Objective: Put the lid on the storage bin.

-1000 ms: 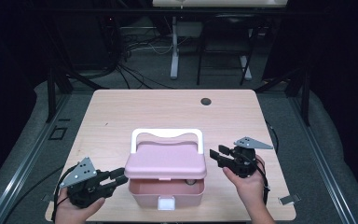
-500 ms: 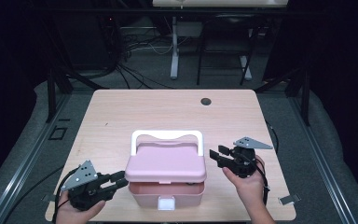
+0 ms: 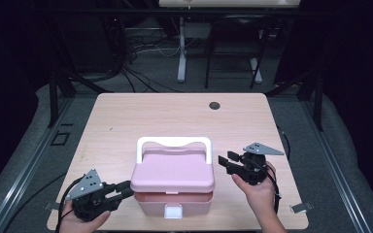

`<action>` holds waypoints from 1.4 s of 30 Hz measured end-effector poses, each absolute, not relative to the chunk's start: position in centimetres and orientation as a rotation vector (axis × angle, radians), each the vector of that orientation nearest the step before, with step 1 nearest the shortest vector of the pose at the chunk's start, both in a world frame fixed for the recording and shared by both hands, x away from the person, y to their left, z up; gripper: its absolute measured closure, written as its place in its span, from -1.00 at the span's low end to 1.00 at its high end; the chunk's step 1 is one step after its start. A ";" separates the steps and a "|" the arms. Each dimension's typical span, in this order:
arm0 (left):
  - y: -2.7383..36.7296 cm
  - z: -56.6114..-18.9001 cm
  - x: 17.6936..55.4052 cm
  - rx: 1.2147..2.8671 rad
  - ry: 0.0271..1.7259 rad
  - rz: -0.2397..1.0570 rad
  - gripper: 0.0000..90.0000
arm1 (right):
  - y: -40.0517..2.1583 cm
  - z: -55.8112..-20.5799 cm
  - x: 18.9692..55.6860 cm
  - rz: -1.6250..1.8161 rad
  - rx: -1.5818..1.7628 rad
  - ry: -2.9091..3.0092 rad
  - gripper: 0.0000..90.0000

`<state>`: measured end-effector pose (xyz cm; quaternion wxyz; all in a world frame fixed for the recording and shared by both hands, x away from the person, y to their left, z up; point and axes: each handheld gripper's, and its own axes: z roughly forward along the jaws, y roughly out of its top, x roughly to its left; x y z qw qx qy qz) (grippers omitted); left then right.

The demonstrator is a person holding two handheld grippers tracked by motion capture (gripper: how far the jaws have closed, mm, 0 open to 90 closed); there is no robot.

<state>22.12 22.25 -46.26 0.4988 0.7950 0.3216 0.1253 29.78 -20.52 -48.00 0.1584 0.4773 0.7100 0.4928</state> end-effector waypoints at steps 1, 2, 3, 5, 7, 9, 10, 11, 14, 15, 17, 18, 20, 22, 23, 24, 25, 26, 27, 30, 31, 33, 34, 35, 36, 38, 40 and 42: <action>22.3 -46.3 22.1 1.925 0.779 0.302 0.60 | -20.5 -48.0 29.8 1.408 1.365 2.031 0.21; 22.3 -46.3 22.1 1.925 0.775 0.302 0.60 | -20.5 -48.0 29.8 1.408 1.364 2.030 0.21; 22.3 -46.4 22.1 1.923 0.777 0.298 0.60 | -20.5 -48.0 29.8 1.408 1.365 2.030 0.21; 22.3 -46.5 22.1 1.926 0.778 0.296 0.60 | -20.5 -48.0 29.8 1.408 1.365 2.030 0.21; 22.3 -46.5 22.1 1.928 0.778 0.296 0.60 | -20.5 -48.0 29.8 1.407 1.365 2.031 0.21; 22.3 -46.6 22.1 1.930 0.781 0.294 0.60 | -20.5 -48.0 29.8 1.406 1.368 2.033 0.21; 22.3 -46.7 22.0 1.930 0.783 0.293 0.60 | -20.5 -48.0 29.8 1.405 1.368 2.033 0.21; 22.3 -46.7 22.1 1.929 0.781 0.291 0.60 | -20.5 -48.0 29.8 1.405 1.369 2.033 0.21; 22.3 -46.8 22.1 1.929 0.781 0.291 0.60 | -20.5 -48.0 29.8 1.402 1.369 2.035 0.21; 22.3 -46.8 22.1 1.930 0.783 0.292 0.60 | -20.5 -48.1 29.8 1.403 1.366 2.034 0.21; 22.3 -46.8 22.1 1.933 0.782 0.290 0.60 | -20.5 -48.1 29.8 1.402 1.364 2.035 0.21; 22.3 -46.8 22.1 1.933 0.782 0.290 0.60 | -20.5 -48.1 29.8 1.402 1.364 2.035 0.21; 22.3 -47.0 22.0 1.936 0.784 0.290 0.60 | -20.5 -48.1 29.8 1.401 1.368 2.034 0.21; 22.3 -47.1 22.0 1.936 0.787 0.289 0.60 | -20.5 -48.1 29.8 1.403 1.368 2.032 0.21; 22.3 -47.2 22.0 1.934 0.791 0.284 0.60 | -20.5 -48.1 29.8 1.402 1.369 2.032 0.21; 22.3 -47.2 22.0 1.934 0.791 0.284 0.60 | -20.5 -48.1 29.8 1.402 1.369 2.032 0.21; 22.3 -47.3 21.9 1.935 0.794 0.284 0.60 | -20.6 -48.1 29.8 1.402 1.369 2.033 0.21; 22.3 -47.3 21.9 1.942 0.793 0.289 0.60 | -20.5 -48.1 29.8 1.401 1.368 2.033 0.21; 22.4 -47.4 21.9 1.948 0.788 0.292 0.60 | -20.5 -48.1 29.8 1.400 1.367 2.034 0.20; 22.3 -47.5 21.9 1.955 0.790 0.292 0.60 | -20.5 -48.1 29.8 1.402 1.366 2.036 0.20; 22.3 -47.5 21.9 1.955 0.788 0.293 0.60 | -20.5 -48.2 29.8 1.401 1.366 2.036 0.20; 22.4 -47.5 21.8 1.971 0.787 0.293 0.61 | -20.5 -48.2 29.8 1.398 1.368 2.038 0.20; 22.3 -47.6 21.8 1.962 0.792 0.291 0.61 | -20.4 -48.2 29.8 1.398 1.371 2.038 0.20; 22.4 -47.7 21.8 1.964 0.788 0.291 0.61 | -20.4 -48.2 29.8 1.399 1.370 2.039 0.20; 22.4 -47.7 21.8 1.968 0.787 0.290 0.61 | -20.4 -48.2 29.8 1.400 1.369 2.039 0.20; 22.4 -47.9 21.7 1.969 0.794 0.290 0.61 | -20.4 -48.2 29.8 1.399 1.370 2.038 0.20; 22.5 -48.0 21.7 1.971 0.792 0.287 0.61 | -20.5 -48.2 29.8 1.399 1.369 2.037 0.20; 22.5 -48.1 21.7 1.977 0.794 0.287 0.61 | -20.5 -48.2 29.8 1.398 1.368 2.037 0.20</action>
